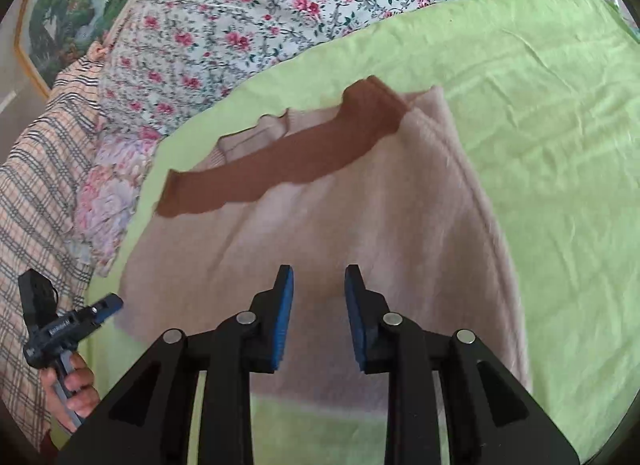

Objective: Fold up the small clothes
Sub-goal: 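Lower the hem onto the sweater and open both grippers, then grasp the folded sweater edge with the left gripper while the right gripper grasps it too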

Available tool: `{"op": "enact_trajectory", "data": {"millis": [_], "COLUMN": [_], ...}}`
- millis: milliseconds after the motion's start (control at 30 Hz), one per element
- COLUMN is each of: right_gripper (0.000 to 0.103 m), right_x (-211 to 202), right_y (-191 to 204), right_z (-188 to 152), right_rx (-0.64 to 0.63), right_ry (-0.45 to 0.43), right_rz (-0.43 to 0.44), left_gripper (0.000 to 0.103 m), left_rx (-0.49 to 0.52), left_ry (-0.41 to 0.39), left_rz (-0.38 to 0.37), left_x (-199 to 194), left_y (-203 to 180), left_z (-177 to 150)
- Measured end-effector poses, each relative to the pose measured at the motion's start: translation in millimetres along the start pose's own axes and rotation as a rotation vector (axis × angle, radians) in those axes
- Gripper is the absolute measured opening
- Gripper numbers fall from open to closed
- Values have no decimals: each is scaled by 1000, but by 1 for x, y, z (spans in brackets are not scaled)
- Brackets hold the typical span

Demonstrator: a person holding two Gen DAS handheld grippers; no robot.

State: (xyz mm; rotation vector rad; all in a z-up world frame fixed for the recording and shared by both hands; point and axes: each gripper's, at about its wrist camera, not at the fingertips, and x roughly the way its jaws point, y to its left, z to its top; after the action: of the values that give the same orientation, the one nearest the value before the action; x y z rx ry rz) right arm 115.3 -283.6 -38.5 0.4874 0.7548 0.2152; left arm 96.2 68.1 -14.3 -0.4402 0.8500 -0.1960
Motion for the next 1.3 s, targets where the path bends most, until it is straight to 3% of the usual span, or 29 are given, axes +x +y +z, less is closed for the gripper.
{"op": "enact_trajectory", "data": {"millis": [100, 167, 267, 367, 533, 667, 833, 1000, 1067, 1100, 1133, 1200, 1300], "right_gripper": [35, 36, 36, 37, 39, 39, 39, 40, 40, 40, 40, 40, 40], "right_x": [-15, -21, -24, -24, -18, -15, -11, 5, 16, 21, 29, 38, 54], "right_y": [14, 21, 29, 39, 51, 59, 67, 67, 64, 62, 60, 58, 63], "right_z": [-29, -45, -67, -84, -95, -93, -78, -51, -37, -29, -18, -3, 22], "right_rx": [3, 0, 9, -10, -21, -30, -43, -56, -52, -47, -36, -22, -13], "right_ry": [-13, -18, 5, 39, 77, 83, 81, 89, 104, 116, 135, 162, 224], "right_rz": [47, 55, 84, 99, 109, 109, 118, 120, 112, 107, 100, 96, 96], "left_gripper": [47, 47, 49, 58, 69, 70, 71, 70, 64, 53, 35, 14, 9], "left_rx": [-13, -6, -30, -81, -175, -219, -296, -277, -276, -273, -271, -278, -240], "left_ry": [8, 27, 46, 62, 37, 3, -41, -71, -80, -83, -82, -63, -39], "left_rz": [-4, -4, -16, -44, -85, -77, -92, -42, -22, -8, 11, -3, 21], "left_x": [-15, -19, -19, -12, -3, 8, 22, 37, 40, 42, 44, 48, 47], "left_y": [-7, -10, -7, 1, 20, 34, 54, 55, 56, 57, 59, 62, 52], "left_z": [-32, -52, -69, -76, -62, -40, -16, 6, 12, 16, 21, 28, 38]}}
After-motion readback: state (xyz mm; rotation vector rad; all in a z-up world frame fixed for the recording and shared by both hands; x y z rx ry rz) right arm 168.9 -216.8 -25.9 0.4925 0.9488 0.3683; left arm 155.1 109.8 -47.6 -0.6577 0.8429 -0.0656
